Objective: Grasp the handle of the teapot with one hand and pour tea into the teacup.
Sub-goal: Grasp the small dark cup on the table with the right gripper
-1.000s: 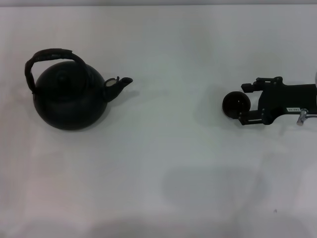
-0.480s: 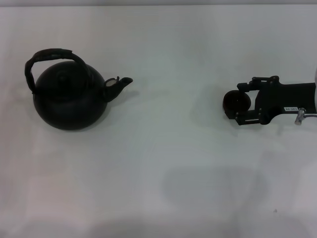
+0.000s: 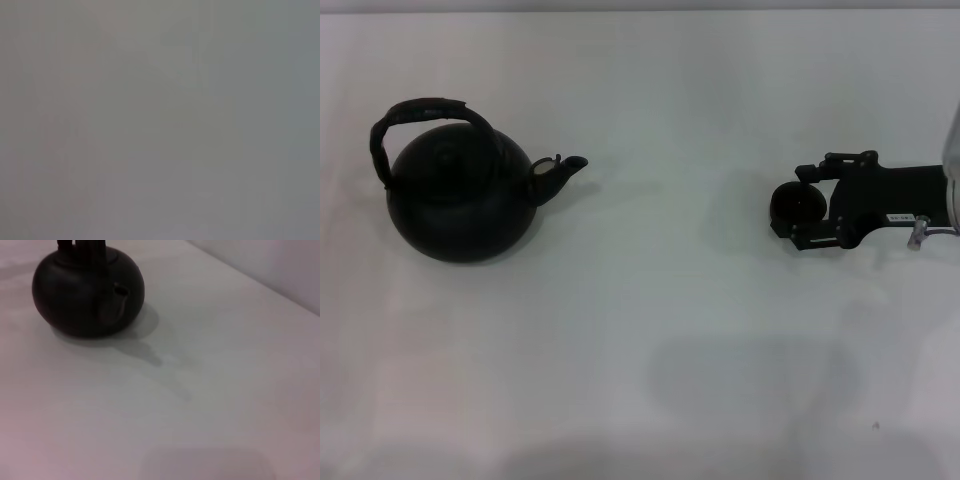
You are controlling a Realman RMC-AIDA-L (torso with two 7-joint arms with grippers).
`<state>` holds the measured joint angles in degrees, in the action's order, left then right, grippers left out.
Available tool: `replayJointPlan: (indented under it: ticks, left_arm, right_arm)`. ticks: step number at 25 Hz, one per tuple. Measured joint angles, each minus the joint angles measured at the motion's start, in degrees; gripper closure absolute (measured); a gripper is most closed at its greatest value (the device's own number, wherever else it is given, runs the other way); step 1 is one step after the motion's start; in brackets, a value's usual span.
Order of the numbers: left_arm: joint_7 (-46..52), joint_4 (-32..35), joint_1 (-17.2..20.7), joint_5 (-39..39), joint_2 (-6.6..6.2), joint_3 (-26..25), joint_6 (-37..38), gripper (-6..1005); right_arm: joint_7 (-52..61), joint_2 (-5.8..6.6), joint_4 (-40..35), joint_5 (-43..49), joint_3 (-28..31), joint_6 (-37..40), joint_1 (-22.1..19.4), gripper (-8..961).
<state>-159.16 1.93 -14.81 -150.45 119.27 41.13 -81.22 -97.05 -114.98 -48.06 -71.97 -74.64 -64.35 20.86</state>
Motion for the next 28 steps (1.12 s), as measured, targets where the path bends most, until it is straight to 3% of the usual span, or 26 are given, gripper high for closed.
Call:
replayJointPlan:
  ticks: [28]
  left_arm:
    - [-0.05,0.48,-0.14,0.05,-0.28,-0.07,1.48,168]
  right_arm:
    - [0.59,0.02,1.21,-0.15,-1.45,1.36,1.11,165]
